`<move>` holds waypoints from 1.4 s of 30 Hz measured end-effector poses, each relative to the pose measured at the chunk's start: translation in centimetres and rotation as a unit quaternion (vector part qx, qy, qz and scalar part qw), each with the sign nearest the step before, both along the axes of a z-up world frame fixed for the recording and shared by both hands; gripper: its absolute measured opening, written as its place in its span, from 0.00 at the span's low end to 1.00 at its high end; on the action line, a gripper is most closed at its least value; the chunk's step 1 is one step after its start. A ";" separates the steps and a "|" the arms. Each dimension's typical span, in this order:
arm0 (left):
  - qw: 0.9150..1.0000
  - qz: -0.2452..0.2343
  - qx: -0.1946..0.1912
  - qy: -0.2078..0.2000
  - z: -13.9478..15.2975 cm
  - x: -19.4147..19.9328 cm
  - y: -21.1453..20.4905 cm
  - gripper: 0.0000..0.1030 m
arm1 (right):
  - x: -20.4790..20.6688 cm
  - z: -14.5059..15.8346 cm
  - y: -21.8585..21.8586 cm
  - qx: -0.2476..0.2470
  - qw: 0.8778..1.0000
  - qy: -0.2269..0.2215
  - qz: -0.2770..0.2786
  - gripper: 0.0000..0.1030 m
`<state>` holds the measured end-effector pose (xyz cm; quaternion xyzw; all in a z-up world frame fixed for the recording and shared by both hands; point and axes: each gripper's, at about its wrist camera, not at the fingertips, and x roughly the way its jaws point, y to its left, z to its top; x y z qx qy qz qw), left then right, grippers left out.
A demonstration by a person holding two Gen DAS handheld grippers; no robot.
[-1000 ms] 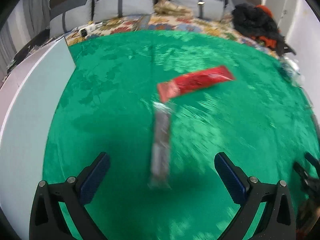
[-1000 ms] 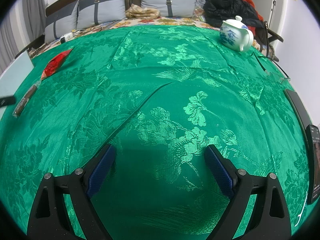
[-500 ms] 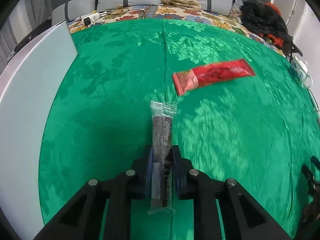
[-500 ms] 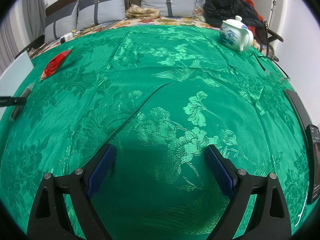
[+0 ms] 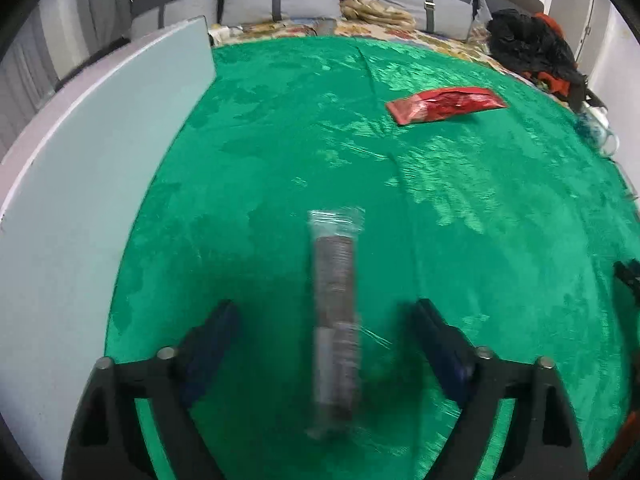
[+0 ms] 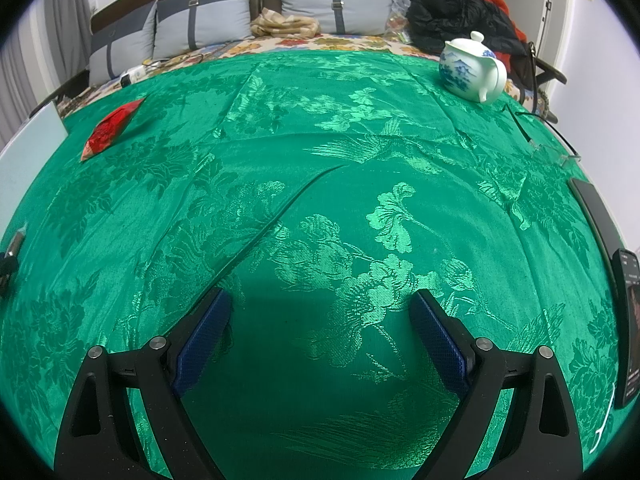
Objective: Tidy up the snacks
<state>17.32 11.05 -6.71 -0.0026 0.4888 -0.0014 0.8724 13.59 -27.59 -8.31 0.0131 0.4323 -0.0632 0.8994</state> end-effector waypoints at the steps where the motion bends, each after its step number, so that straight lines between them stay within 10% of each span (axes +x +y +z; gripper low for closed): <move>1: 1.000 -0.001 0.007 -0.012 -0.2 -0.1 0.0 0.92 | 0.0 0.0 0.0 0.000 1.000 0.000 0.000 0.91; 33: 0.999 0.020 0.000 -0.039 -0.9 0.4 1.2 1.00 | 0.2 0.0 0.0 0.000 1.000 0.001 0.001 0.91; 38: 0.999 0.020 0.000 -0.039 -0.9 0.4 1.2 1.00 | 5.0 3.2 2.8 -0.011 0.993 0.032 0.115 0.88; 42: 0.999 0.019 -0.001 -0.039 -0.9 0.4 1.2 1.00 | 10.5 7.9 10.4 -0.070 0.963 0.011 0.260 0.89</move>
